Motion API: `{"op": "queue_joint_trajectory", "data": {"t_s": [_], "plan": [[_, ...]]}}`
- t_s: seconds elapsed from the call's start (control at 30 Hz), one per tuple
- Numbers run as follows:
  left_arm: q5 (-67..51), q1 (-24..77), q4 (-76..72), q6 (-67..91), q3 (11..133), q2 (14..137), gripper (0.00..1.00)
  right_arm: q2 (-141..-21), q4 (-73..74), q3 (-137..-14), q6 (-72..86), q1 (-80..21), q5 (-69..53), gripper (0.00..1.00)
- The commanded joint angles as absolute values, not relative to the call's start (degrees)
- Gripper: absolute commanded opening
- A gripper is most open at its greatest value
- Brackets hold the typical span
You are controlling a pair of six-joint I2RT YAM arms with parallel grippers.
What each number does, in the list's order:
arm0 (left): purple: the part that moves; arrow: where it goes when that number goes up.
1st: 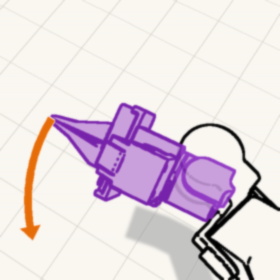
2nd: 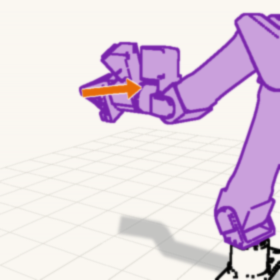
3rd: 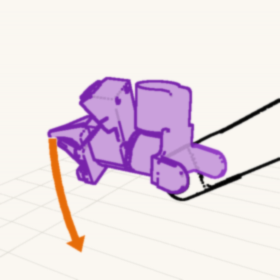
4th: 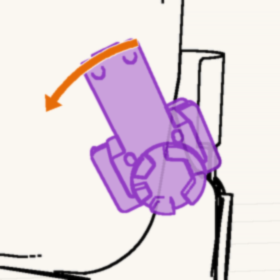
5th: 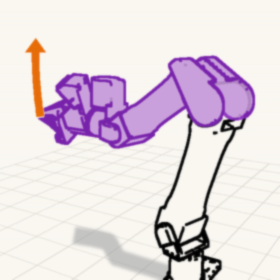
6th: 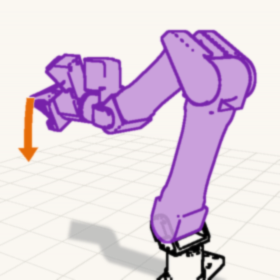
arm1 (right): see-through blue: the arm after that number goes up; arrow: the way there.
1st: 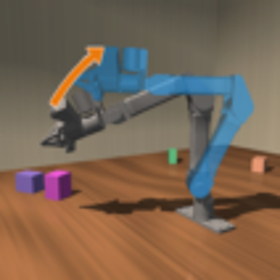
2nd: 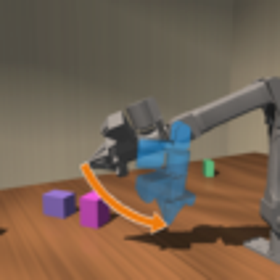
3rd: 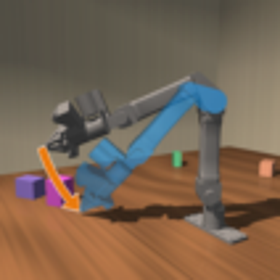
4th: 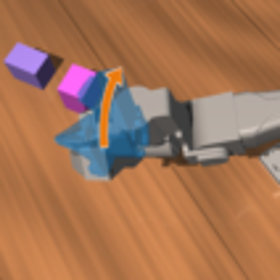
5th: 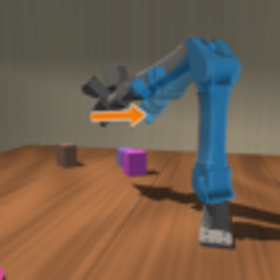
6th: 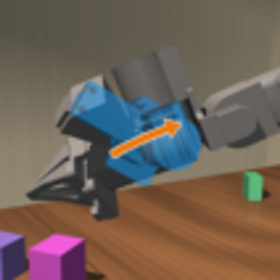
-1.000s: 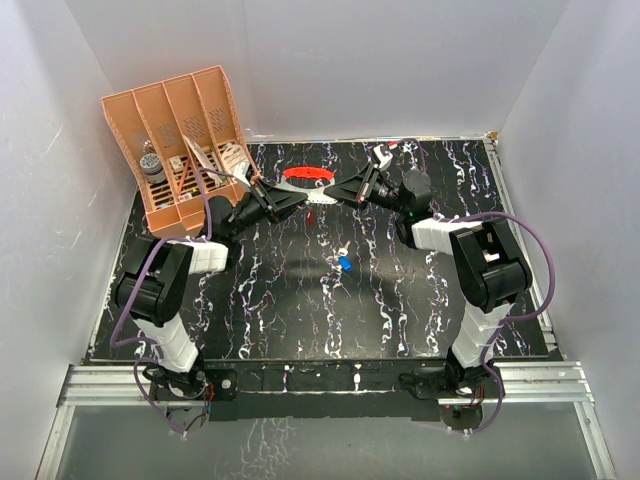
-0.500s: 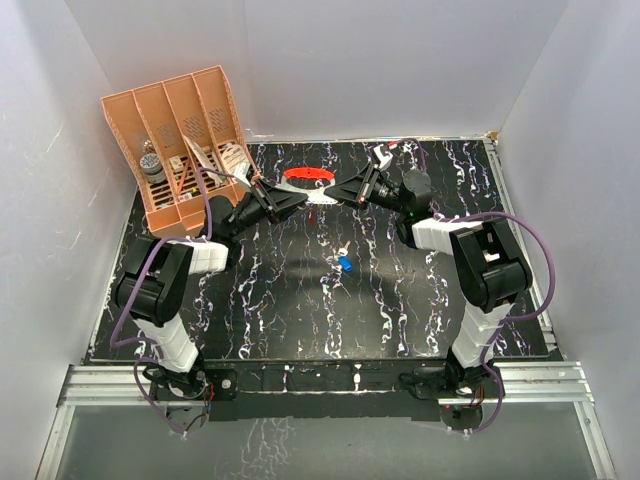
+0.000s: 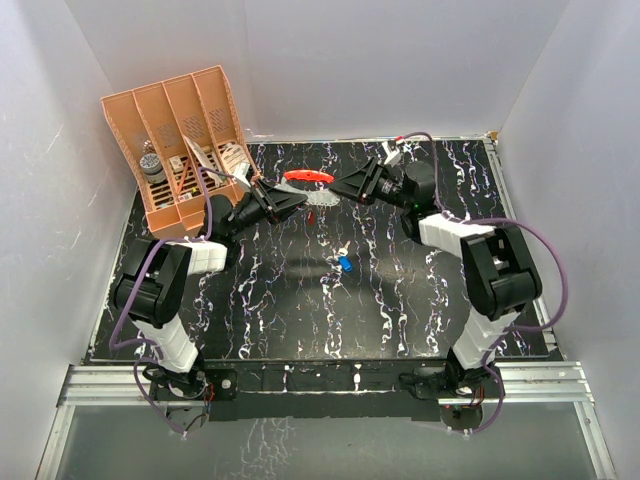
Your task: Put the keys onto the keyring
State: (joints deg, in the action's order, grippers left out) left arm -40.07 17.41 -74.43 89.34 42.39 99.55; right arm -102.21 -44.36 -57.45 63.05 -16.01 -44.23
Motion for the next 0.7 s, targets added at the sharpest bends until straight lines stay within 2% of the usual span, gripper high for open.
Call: {"op": "queue_joint_trajectory", "data": {"t_s": [0.0, 0.27, 0.47, 0.57, 0.67], "plan": [[-39.4, 17.1, -74.4, 88.6, 43.9, 95.6, 0.0, -92.3, -35.3, -58.7, 49.5, -15.9, -36.4, 0.38], [-34.0, 17.2, -69.7, 87.7, 43.5, 94.0, 0.0, -81.9, -21.9, -57.9, 33.8, -19.5, -29.8, 0.36], [-27.6, 17.2, -60.7, 85.1, 42.4, 89.5, 0.0, -83.6, -7.8, -65.5, 23.6, -27.6, -21.9, 0.3], [-24.6, 17.2, -57.1, 84.5, 42.1, 87.0, 0.0, -85.0, -6.7, -66.7, 23.1, -29.9, -20.0, 0.28], [-21.0, 17.3, -53.0, 84.3, 41.5, 84.2, 0.0, -85.0, -8.9, -64.3, 24.0, -30.8, -18.9, 0.32]]}}
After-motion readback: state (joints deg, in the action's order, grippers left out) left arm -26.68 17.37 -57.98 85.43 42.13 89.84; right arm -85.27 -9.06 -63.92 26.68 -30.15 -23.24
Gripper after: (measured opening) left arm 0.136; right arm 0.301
